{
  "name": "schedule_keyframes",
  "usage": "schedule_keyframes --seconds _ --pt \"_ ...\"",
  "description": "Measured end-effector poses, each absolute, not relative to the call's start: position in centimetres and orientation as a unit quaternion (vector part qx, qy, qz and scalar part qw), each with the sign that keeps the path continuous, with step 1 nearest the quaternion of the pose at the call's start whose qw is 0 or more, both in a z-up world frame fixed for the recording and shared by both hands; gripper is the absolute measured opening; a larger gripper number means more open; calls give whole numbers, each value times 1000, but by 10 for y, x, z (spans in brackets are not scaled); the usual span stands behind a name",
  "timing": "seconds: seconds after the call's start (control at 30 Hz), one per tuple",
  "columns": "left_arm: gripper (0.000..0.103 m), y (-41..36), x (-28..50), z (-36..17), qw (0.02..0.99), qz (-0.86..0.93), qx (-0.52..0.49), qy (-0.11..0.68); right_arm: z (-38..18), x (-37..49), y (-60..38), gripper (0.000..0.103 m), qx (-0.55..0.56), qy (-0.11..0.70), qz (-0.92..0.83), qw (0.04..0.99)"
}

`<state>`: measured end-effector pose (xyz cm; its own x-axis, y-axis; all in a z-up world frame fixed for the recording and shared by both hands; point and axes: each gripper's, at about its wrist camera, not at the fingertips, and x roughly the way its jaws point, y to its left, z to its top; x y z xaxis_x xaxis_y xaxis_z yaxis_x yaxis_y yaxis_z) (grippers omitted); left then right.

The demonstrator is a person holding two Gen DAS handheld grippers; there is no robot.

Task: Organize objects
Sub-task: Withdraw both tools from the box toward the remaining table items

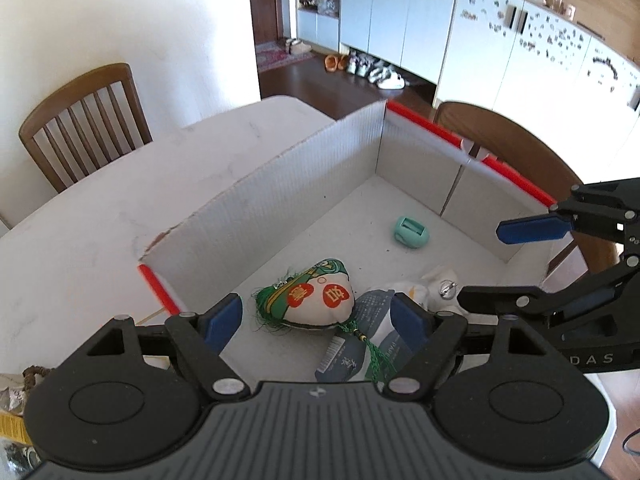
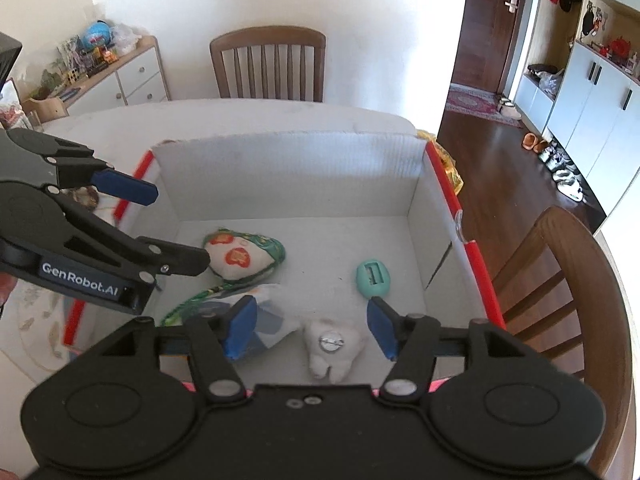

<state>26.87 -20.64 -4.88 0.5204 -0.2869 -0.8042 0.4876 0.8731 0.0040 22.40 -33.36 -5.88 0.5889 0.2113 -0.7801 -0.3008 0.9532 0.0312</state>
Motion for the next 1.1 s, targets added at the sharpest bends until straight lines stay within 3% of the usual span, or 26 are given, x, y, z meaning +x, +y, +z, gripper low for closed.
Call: schedule_keyframes --seconds 0.33,1.1 --pt "81 -173 235 -18 886 -215 88 401 -32 194 -313 72 -32 403 157 901" --pt "92 -30 186 2 911 -173 -2 375 -10 162 -210 98 5 382 186 905"
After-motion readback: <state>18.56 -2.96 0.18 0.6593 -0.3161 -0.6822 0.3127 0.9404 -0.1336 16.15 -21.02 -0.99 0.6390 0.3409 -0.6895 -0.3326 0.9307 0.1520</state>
